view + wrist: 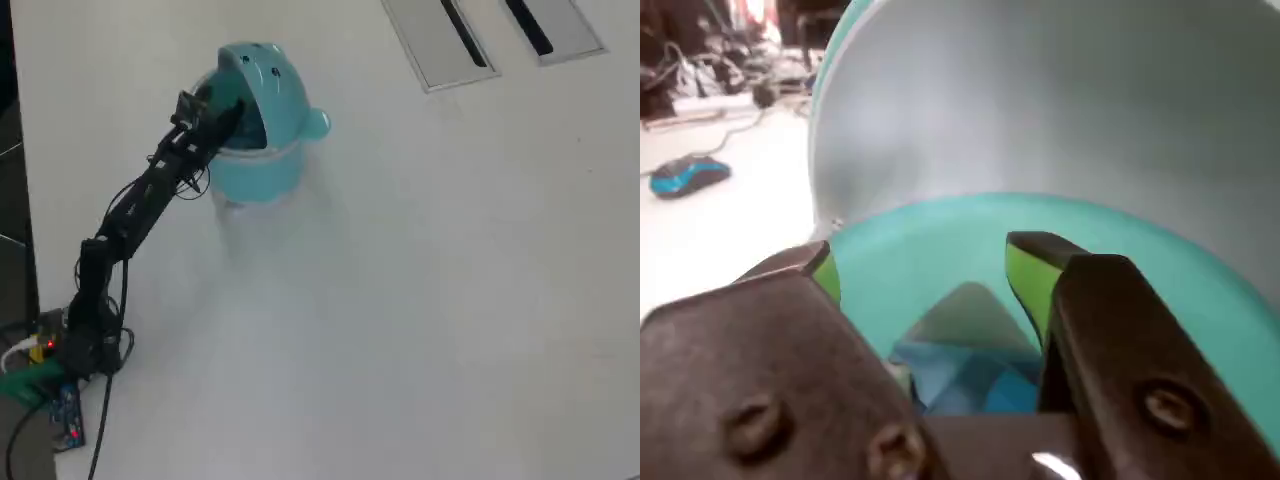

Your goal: Grasp RGB lego blocks and put them in the bin one by one.

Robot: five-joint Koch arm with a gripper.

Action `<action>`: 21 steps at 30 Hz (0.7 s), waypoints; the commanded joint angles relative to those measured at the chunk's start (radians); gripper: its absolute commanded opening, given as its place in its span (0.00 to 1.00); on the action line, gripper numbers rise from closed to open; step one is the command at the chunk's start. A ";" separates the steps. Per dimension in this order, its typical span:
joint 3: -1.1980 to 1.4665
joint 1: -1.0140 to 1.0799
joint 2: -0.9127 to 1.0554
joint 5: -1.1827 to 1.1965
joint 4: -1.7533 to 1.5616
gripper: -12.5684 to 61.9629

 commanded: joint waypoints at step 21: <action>0.627 -0.006 0.770 0.117 -0.176 0.59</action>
